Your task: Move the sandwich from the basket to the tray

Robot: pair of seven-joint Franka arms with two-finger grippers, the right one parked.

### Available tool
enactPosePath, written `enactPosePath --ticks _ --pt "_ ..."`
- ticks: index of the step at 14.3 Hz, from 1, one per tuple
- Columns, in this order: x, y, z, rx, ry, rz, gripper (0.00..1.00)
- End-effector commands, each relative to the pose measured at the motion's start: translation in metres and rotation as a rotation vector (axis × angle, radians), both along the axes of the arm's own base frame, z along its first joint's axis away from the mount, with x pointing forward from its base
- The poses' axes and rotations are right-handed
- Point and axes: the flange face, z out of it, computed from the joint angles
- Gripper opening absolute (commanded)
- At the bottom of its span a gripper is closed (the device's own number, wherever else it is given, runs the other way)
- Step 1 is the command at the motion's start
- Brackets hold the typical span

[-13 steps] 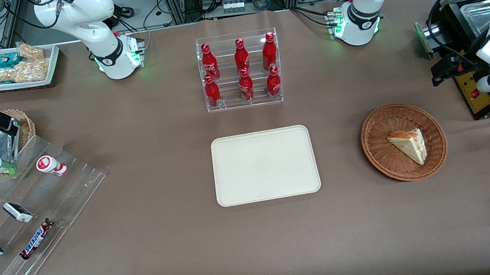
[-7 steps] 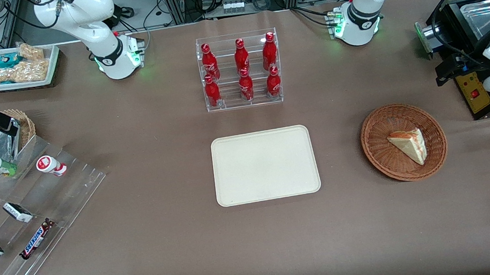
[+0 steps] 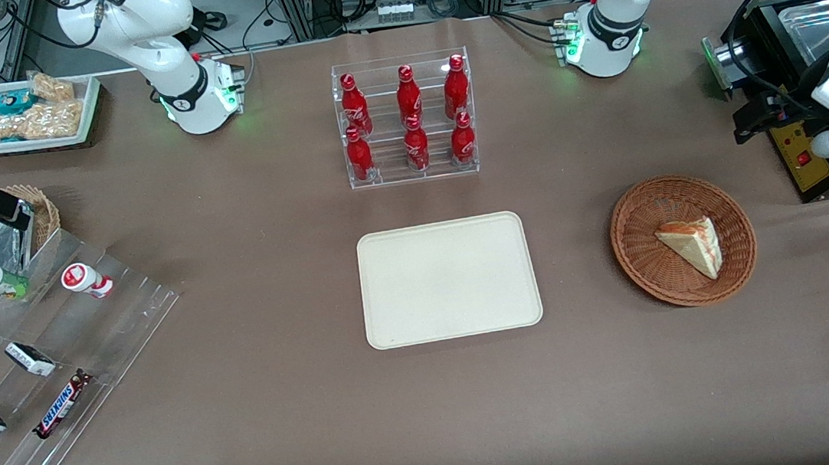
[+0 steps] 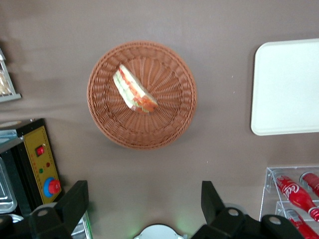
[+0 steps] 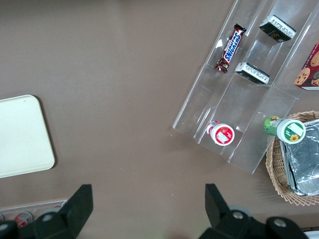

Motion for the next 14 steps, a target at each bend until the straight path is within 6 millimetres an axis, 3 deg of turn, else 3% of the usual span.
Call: enactPosePath --ticks 1,5,9,12,14 --pt "-0.001 0.003 -0.028 0.006 0.058 0.001 1.0" --pt "0.0 0.019 -0.082 0.003 0.065 0.039 1.0" --pt "-0.002 0.063 -0.139 -0.004 0.026 0.14 1.0" --pt "-0.007 0.066 -0.198 0.016 -0.019 0.286 1.0" --pt "0.001 0.065 -0.226 0.035 -0.036 0.455 1.0"
